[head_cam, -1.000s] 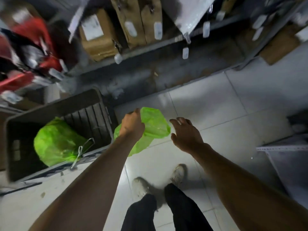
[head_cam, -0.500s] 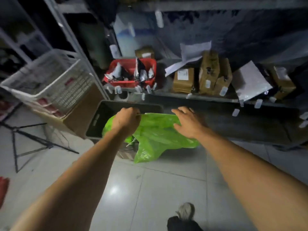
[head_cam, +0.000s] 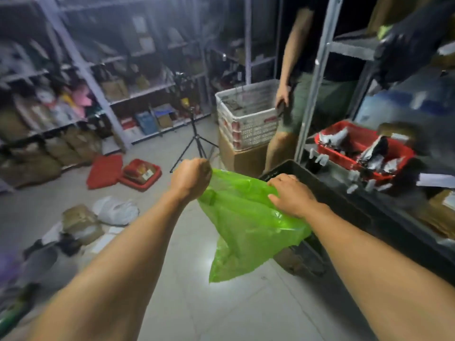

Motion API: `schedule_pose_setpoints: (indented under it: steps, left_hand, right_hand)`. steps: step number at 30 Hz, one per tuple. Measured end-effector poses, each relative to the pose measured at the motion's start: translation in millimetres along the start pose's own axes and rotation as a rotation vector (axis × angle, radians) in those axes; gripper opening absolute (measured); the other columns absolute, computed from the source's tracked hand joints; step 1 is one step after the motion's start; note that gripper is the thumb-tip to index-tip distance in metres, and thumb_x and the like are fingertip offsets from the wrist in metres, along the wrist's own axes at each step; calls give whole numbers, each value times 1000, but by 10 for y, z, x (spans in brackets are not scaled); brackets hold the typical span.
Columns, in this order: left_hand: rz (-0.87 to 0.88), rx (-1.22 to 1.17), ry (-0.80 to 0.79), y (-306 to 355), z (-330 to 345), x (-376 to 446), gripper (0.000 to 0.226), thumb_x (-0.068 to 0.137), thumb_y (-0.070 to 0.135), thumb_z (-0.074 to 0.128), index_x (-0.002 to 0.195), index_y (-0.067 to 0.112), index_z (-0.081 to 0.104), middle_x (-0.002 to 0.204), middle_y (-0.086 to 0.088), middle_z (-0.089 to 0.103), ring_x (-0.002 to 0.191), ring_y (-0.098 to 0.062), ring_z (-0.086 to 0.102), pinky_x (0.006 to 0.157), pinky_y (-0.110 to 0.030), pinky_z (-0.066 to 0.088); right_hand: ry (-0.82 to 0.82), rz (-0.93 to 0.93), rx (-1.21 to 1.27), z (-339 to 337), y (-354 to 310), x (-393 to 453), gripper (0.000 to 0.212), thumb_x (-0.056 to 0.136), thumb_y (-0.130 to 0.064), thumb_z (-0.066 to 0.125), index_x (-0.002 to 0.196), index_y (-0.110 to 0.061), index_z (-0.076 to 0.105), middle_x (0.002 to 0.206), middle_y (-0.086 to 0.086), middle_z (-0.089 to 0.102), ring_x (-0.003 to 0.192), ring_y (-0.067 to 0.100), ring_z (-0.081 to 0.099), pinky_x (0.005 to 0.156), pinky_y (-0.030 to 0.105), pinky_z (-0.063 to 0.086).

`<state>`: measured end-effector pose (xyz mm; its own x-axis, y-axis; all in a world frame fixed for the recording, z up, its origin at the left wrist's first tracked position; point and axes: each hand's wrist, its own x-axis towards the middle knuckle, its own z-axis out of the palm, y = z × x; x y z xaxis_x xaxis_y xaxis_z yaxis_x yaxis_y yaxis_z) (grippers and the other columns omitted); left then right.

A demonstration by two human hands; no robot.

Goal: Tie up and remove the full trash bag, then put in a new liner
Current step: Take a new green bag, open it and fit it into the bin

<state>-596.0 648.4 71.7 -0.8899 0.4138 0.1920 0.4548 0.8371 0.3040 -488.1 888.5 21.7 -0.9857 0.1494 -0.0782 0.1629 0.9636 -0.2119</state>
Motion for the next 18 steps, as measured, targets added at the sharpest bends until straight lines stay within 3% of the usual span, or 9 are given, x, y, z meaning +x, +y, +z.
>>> schedule_pose_setpoints:
  steps: [9, 18]
  left_hand:
    - [-493, 69, 75, -1531, -400, -1220, 19, 86, 23, 55, 91, 14, 71, 98, -15, 71, 96, -38, 63, 75, -40, 49]
    - [-833, 54, 92, -3034, -849, -2589, 21, 86, 25, 54, 94, 17, 71, 99, -19, 70, 93, -39, 63, 73, -39, 50]
  right_hand:
    - [-82, -473, -4, 424, -1630, 618, 46, 91, -38, 55, 133, -20, 50, 131, 9, 53, 126, 30, 45, 98, 40, 44]
    - [-186, -729, -57, 1070, -3502, 497, 45, 91, -36, 55, 132, -18, 50, 130, 10, 52, 123, 31, 46, 95, 41, 47]
